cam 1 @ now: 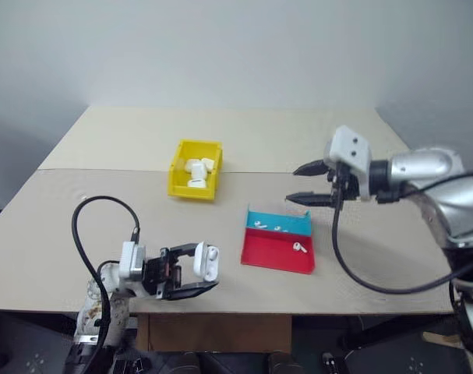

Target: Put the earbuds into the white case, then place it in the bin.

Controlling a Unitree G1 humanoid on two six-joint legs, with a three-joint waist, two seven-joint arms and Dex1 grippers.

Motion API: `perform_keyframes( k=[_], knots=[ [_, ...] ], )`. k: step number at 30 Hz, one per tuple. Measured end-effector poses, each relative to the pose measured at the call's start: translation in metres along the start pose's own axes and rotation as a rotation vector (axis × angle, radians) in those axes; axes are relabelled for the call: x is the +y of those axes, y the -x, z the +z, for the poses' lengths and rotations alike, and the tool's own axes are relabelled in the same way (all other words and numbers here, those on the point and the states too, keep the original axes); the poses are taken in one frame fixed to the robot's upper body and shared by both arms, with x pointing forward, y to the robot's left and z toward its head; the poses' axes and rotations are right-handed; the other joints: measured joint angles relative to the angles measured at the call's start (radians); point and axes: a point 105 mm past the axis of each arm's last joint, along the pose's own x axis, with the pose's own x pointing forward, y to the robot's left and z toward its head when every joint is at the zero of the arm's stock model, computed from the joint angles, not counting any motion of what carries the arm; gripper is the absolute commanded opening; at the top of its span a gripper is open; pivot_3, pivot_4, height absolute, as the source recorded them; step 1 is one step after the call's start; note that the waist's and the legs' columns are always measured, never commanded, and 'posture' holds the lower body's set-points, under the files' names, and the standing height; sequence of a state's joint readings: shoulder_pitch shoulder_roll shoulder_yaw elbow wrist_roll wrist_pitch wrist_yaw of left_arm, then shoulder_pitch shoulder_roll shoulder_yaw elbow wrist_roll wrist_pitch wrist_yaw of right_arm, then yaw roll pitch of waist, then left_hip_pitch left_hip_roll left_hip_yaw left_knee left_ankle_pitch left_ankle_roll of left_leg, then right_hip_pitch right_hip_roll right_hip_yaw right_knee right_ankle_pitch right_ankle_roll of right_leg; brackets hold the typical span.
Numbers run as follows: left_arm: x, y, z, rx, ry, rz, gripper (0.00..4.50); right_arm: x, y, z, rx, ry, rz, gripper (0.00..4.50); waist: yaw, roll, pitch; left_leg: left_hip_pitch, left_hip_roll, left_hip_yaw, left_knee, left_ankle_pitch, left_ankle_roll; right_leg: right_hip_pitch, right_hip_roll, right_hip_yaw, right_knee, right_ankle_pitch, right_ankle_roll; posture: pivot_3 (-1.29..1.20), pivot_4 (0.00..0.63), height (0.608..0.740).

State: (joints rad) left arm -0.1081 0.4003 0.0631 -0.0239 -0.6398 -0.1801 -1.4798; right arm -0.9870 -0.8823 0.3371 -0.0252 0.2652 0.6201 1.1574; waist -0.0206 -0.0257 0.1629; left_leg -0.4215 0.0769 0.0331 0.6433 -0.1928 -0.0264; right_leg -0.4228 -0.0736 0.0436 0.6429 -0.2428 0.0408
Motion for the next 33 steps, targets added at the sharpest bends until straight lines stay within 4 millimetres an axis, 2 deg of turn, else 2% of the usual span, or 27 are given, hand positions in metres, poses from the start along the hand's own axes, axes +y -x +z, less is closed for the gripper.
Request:
perform_keyframes(
  k=[4,8,12,17,24,33],
  knots=[
    [-0.004,-0.006,-0.004,-0.026,-0.012,0.034,2.78,-0.012,-0.028,-0.013,0.204,0.020,0.105,3.37,0.002,0.000,0.000,-0.001,0.000,0.000,0.000,0.000,0.000,-0.001,0.000,0.000,0.001,0.000,0.000,0.00,0.150,0.740],
    [-0.007,-0.008,-0.003,-0.026,-0.010,0.067,2.78,-0.007,-0.053,-0.031,0.368,0.095,0.227,3.37,0.007,0.000,0.000,-0.002,0.000,0.000,0.000,0.000,0.000,-0.001,0.000,-0.001,0.001,0.000,0.001,0.00,0.150,0.740],
    [-0.009,-0.008,-0.002,-0.026,-0.016,0.089,2.78,-0.007,-0.072,-0.044,0.441,0.117,0.270,3.37,0.007,0.000,0.000,-0.002,0.000,0.000,0.001,0.000,0.000,-0.001,0.000,-0.001,0.003,0.000,0.000,0.00,0.150,0.740],
    [-0.007,-0.007,-0.001,-0.009,-0.029,0.114,2.78,-0.015,-0.077,-0.045,0.480,0.138,0.287,3.37,0.006,0.001,0.000,-0.001,0.000,0.000,0.001,0.000,0.000,-0.001,0.000,-0.001,0.003,0.000,0.000,0.00,0.150,0.740],
    [-0.006,-0.007,-0.001,0.002,-0.040,0.130,2.78,-0.010,-0.086,-0.059,0.520,0.144,0.330,3.37,0.005,0.001,0.000,-0.001,0.000,0.000,0.001,0.000,0.000,-0.001,0.000,-0.001,0.003,0.000,0.000,0.00,0.150,0.740],
    [-0.006,-0.007,0.000,-0.001,-0.055,0.141,2.78,-0.008,-0.090,-0.060,0.532,0.161,0.343,3.37,0.004,0.001,0.000,-0.001,0.000,0.000,0.001,0.000,0.000,-0.001,0.000,-0.001,0.003,0.000,0.000,0.00,0.150,0.740]
  ],
)
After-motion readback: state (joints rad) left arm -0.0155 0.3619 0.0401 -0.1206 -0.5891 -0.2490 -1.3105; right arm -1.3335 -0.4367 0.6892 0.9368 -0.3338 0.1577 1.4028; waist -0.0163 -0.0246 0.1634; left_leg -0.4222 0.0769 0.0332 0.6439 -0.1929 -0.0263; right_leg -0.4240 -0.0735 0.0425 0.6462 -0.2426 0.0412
